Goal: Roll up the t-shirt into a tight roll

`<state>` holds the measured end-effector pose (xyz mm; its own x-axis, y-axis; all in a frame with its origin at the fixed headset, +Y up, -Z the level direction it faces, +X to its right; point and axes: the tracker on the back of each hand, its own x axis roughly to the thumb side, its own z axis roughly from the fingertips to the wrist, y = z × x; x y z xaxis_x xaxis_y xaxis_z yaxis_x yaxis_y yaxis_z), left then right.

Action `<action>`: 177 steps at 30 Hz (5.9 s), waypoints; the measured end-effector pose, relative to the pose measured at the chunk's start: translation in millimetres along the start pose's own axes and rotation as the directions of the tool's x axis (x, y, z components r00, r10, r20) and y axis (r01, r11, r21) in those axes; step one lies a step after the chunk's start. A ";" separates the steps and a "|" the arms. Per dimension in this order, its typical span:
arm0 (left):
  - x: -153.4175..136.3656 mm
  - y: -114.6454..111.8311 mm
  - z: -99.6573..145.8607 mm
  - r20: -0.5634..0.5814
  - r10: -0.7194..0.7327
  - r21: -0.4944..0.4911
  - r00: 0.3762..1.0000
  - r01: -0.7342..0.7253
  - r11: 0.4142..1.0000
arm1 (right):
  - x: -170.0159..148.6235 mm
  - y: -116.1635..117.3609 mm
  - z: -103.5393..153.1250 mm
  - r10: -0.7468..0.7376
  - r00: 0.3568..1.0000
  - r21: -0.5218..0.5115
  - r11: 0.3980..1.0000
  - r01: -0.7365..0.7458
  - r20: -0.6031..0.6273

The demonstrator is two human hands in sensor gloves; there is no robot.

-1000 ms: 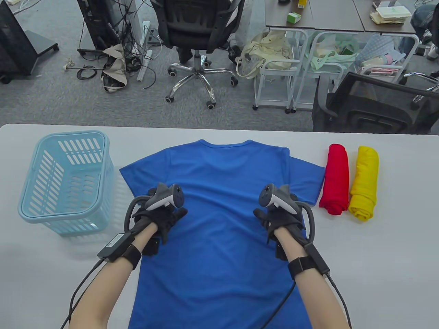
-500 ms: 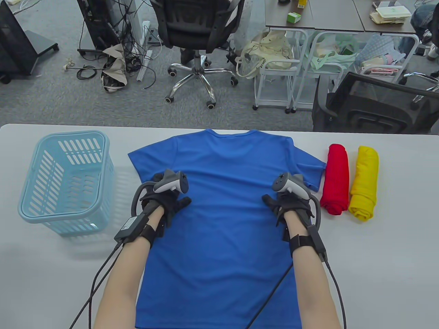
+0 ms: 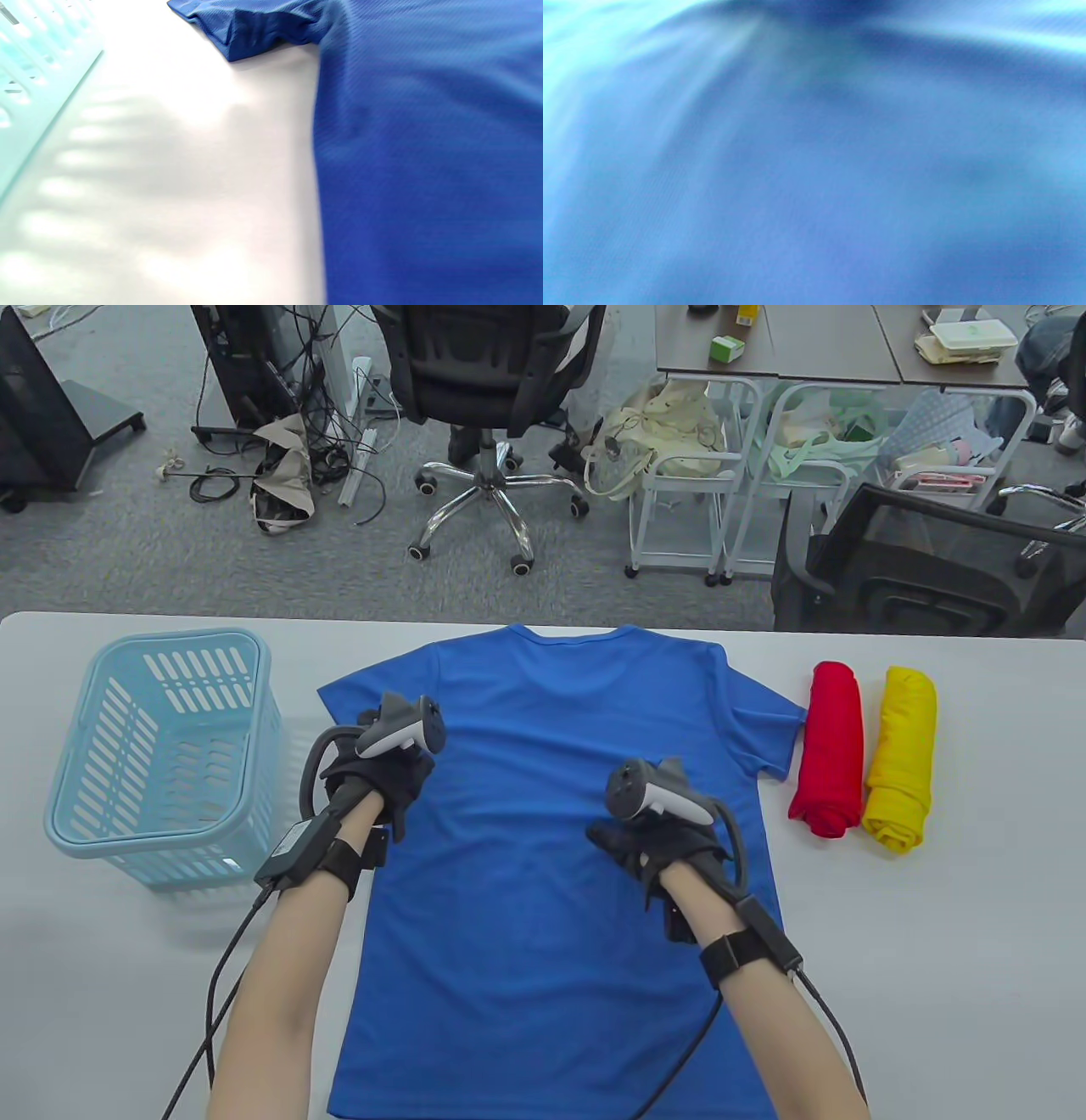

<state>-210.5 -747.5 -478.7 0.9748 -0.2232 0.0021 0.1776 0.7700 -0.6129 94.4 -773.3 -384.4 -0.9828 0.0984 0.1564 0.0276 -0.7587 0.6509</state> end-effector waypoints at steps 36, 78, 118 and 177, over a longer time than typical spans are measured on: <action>-21.2 -0.7 -20.5 0.051 -0.028 0.168 0.998 0.020 0.986 | 239.7 79.4 85.0 0.488 0.670 -0.232 0.868 -0.439 0.559; 86.4 87.1 53.9 -0.038 -0.142 0.526 0.989 0.141 0.839 | 124.9 14.4 136.4 0.124 0.717 -0.251 0.965 0.073 0.686; 169.7 -68.4 107.7 0.356 -0.327 0.208 0.875 0.267 0.941 | -56.0 55.8 123.3 0.081 0.987 -0.131 0.989 -0.063 0.136; 96.5 -153.9 149.4 0.419 -0.240 0.107 0.876 0.215 0.971 | -80.1 -55.8 4.2 -0.158 0.937 -0.322 0.945 0.052 -0.312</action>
<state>-123.6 -798.2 -266.1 0.8676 -0.1296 0.4802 0.3962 0.7637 -0.5097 172.4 -736.1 -430.1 -0.9820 0.0109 -0.1884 -0.0839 -0.9195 0.3840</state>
